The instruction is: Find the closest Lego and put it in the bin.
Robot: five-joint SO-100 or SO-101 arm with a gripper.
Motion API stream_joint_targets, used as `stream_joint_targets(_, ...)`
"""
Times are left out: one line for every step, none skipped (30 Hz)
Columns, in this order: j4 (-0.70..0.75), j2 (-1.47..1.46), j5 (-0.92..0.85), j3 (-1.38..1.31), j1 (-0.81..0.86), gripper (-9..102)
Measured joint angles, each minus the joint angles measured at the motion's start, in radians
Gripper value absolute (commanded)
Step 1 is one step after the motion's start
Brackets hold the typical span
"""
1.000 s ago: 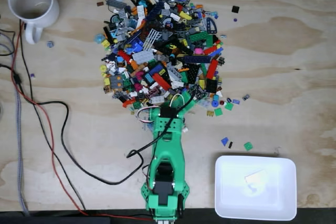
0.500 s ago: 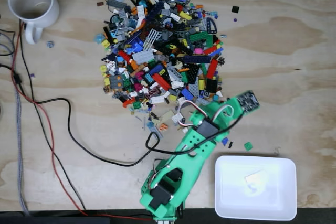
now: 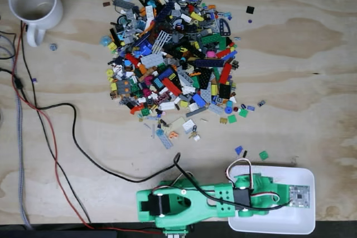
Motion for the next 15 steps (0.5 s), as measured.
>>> stream_joint_targets(-0.012, 0.005, -0.008, 0.012, 0.006, 19)
stream_joint_targets(-0.023, 0.009, -0.014, 0.018, 0.008, 22)
stream_joint_targets(-0.034, 0.014, -0.015, 0.021, 0.009, 22)
stream_joint_targets(-0.044, 0.018, -0.015, 0.021, 0.011, 22)
stream_joint_targets(-0.058, 0.021, -0.015, 0.021, 0.012, 22)
stream_joint_targets(-0.075, 0.023, -0.014, 0.021, 0.011, 22)
stream_joint_targets(-0.091, 0.023, -0.003, 0.021, 0.003, 22)
stream_joint_targets(-0.101, 0.023, 0.008, 0.020, -0.014, 22)
stream_joint_targets(-0.101, 0.023, 0.020, 0.014, -0.038, 22)
stream_joint_targets(-0.101, 0.023, 0.037, 0.000, -0.072, 22)
stream_joint_targets(-0.098, 0.026, 0.051, -0.014, -0.115, 22)
stream_joint_targets(-0.094, 0.035, 0.067, -0.028, -0.170, 22)
stream_joint_targets(-0.081, 0.048, 0.084, -0.037, -0.233, 22)
stream_joint_targets(-0.063, 0.067, 0.095, -0.041, -0.305, 22)
stream_joint_targets(-0.046, 0.087, 0.110, -0.043, -0.387, 22)
